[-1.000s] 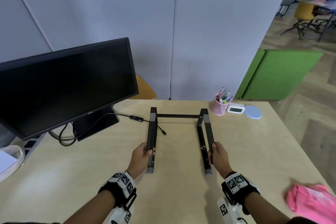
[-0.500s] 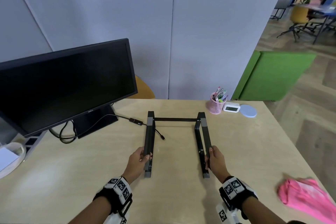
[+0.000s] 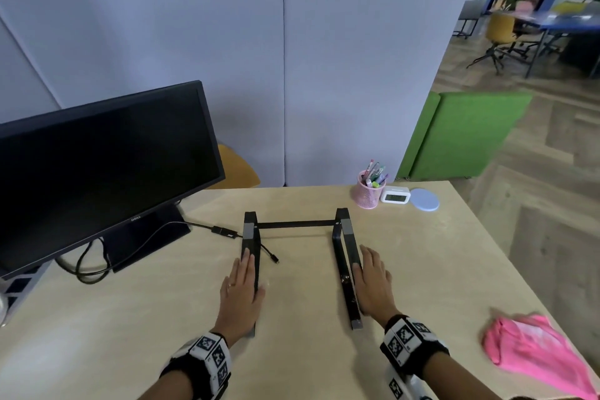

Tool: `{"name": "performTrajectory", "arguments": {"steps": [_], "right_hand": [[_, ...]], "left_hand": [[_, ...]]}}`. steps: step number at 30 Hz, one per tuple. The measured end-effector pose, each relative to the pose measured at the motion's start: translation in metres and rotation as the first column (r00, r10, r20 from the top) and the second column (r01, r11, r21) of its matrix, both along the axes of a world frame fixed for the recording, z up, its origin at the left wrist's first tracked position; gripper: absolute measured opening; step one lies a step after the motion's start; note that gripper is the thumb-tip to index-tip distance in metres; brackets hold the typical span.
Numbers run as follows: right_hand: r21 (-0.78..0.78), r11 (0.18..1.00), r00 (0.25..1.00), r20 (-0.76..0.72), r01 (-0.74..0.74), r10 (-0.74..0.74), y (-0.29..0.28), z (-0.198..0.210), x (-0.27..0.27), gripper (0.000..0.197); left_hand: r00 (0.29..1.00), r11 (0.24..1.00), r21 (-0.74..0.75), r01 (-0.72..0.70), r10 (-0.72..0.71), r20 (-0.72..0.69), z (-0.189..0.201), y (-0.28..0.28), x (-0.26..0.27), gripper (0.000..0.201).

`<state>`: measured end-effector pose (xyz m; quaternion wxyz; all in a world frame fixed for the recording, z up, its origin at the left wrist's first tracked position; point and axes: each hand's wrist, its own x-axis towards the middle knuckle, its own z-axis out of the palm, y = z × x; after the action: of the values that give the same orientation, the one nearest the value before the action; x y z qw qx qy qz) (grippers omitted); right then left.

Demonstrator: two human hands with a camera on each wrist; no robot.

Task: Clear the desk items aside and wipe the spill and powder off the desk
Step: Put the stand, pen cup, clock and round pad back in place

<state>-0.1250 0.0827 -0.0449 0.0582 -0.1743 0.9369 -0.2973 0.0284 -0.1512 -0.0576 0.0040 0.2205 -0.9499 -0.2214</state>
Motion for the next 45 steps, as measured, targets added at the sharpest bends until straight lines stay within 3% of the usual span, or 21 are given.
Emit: {"name": "performTrajectory", "arguments": {"steps": [3, 7, 11, 15, 18, 25, 32, 39, 43, 45], "right_hand": [[0.021, 0.999, 0.999, -0.045, 0.026, -0.025, 0.004, 0.012, -0.037, 0.046], [0.109, 0.992, 0.996, -0.083, 0.055, -0.046, 0.006, 0.027, -0.103, 0.051], [0.181, 0.981, 0.994, -0.091, 0.068, -0.052, 0.001, 0.036, -0.168, 0.051], [0.185, 0.981, 0.996, -0.080, 0.064, -0.050, -0.008, 0.029, -0.221, 0.048], [0.179, 0.982, 0.997, -0.050, 0.058, -0.050, -0.015, 0.022, -0.246, 0.041], [0.156, 0.988, 1.000, -0.007, 0.008, -0.007, -0.022, 0.007, -0.270, 0.037], [0.158, 0.987, 0.998, -0.057, 0.018, -0.009, -0.027, 0.002, -0.272, 0.019], [0.128, 0.991, 0.999, -0.004, 0.040, -0.040, -0.037, -0.004, -0.261, 0.036], [0.125, 0.983, 0.990, 0.021, 0.134, -0.137, -0.040, -0.004, -0.264, 0.027], [0.112, 0.984, 0.990, 0.008, 0.137, -0.139, -0.039, -0.006, -0.262, 0.025]], "left_hand": [[0.999, 0.999, -0.021, -0.034, 0.034, -0.022, 0.004, -0.003, -0.011, 0.084], [0.994, 0.996, -0.054, -0.069, 0.064, -0.087, 0.009, -0.013, -0.038, 0.064], [0.986, 0.988, -0.106, -0.113, 0.099, -0.136, 0.018, -0.022, -0.072, 0.067], [0.982, 0.967, -0.194, -0.163, 0.140, -0.128, 0.016, -0.031, -0.106, 0.075], [0.990, 0.952, -0.274, -0.138, 0.137, -0.025, 0.015, -0.036, -0.124, 0.064], [0.987, 0.895, -0.419, -0.149, 0.159, -0.012, 0.008, -0.035, -0.133, 0.058], [0.985, 0.885, -0.439, -0.158, 0.170, -0.013, 0.011, -0.030, -0.134, 0.055], [0.986, 0.876, -0.457, -0.152, 0.165, -0.011, 0.012, -0.029, -0.133, 0.052], [0.990, 0.870, -0.473, -0.138, 0.132, -0.047, 0.013, -0.030, -0.132, 0.044], [0.994, 0.872, -0.477, -0.106, 0.096, -0.045, 0.015, -0.029, -0.132, 0.052]]}}
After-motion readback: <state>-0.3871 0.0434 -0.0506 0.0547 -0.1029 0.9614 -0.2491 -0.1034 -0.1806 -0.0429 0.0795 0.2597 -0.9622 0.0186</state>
